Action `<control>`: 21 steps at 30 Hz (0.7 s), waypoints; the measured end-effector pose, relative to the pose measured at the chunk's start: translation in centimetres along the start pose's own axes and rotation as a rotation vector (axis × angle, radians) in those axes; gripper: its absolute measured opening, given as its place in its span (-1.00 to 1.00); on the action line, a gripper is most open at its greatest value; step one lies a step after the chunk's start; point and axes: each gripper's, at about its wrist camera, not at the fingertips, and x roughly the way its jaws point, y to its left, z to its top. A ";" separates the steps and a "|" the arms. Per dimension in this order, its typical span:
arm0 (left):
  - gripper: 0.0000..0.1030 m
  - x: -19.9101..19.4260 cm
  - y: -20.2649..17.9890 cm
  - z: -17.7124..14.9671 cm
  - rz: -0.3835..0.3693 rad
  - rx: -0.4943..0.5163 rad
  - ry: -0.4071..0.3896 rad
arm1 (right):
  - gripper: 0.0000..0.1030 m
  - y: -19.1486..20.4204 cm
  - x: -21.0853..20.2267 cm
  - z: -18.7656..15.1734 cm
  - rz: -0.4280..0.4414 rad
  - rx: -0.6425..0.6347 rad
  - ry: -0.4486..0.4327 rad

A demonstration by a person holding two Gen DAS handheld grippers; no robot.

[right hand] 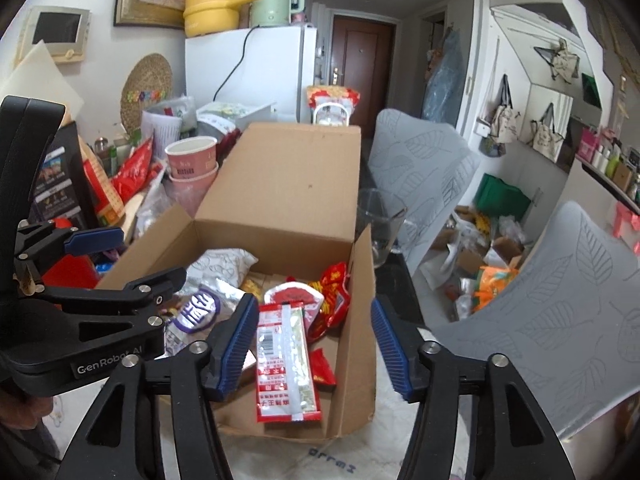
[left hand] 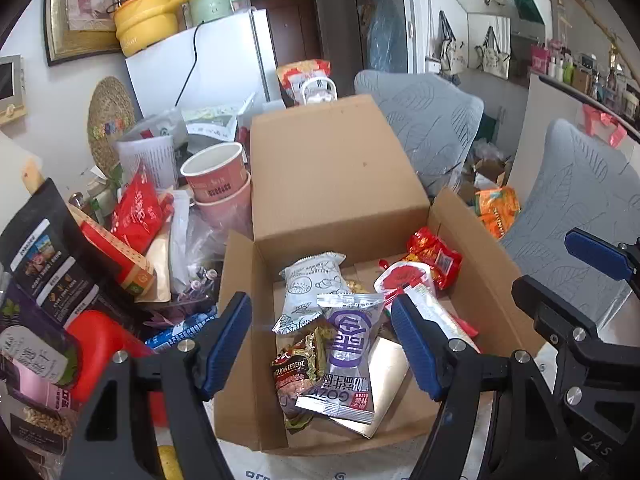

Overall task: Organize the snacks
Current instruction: 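Withdraw both open tools from the box back over the table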

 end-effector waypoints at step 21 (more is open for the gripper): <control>0.83 -13.5 0.9 -2.6 -0.023 -0.023 -0.227 | 0.51 0.8 -12.8 -0.9 0.010 0.025 -0.180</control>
